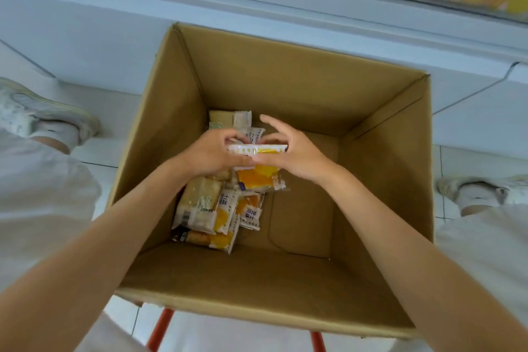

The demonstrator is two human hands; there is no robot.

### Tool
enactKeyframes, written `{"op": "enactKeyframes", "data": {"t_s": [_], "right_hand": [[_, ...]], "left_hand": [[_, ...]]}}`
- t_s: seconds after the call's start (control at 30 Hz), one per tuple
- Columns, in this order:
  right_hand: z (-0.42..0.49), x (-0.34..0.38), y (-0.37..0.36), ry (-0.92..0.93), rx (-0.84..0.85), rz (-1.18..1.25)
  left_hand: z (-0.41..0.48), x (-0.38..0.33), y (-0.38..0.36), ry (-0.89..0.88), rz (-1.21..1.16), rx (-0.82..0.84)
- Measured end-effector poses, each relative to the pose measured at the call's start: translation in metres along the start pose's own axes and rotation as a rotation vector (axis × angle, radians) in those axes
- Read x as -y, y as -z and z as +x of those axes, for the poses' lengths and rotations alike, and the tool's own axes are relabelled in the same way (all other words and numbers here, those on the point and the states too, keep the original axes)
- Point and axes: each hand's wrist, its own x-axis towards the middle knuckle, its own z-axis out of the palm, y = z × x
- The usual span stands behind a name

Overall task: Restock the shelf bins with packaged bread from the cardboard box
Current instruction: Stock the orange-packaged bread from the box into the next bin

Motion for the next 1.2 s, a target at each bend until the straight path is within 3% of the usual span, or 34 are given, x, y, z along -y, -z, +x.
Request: {"op": "enactKeyframes", "data": {"t_s": [0.07, 0.13, 0.17, 0.23, 0.3, 0.4, 0.47, 0.57, 0.83, 1.0, 1.2], "right_hand": [[0.003, 0.001, -0.003, 0.033, -0.099, -0.042], [0.003, -0.004, 0.002, -0.035, -0.283, 0.191], [0.002, -0.008, 0.005, -0.093, -0.341, 0.385], [-0.001, -0.013, 0.005, -0.167, -0.331, 0.752], [-0.002, -0.021, 0.000, -0.207, -0.269, 0.896], [-0.002, -0.041, -0.005, -0.246, -0.226, 0.789], [0.000, -0.060, -0.005, -0.276, -0.246, 0.563], [0.009, -0.084, -0.012, -0.356, -0.163, 0.282], [0.049, -0.119, -0.090, -0.511, 0.085, 0.170], [0.049, -0.128, -0.099, -0.502, -0.014, 0.241], [0.012, -0.087, -0.026, -0.411, -0.255, 0.437]], "left_hand": [[0.008, -0.005, -0.001, -0.042, -0.129, -0.209], [0.012, 0.001, -0.001, 0.066, -0.319, -0.434], [0.013, 0.005, -0.001, 0.172, -0.401, -0.440], [0.007, 0.011, -0.007, 0.350, -0.635, -0.194], [0.000, 0.013, -0.017, 0.379, -0.876, 0.021], [0.006, 0.028, -0.021, 0.332, -0.895, -0.192], [0.013, 0.043, -0.014, 0.301, -0.807, -0.389], [0.023, 0.060, -0.008, 0.303, -0.750, -0.545], [0.034, 0.075, -0.016, 0.254, -0.773, -0.614], [0.036, 0.077, -0.015, 0.244, -0.798, -0.638], [0.036, 0.059, -0.013, 0.217, -0.804, -0.632]]}}
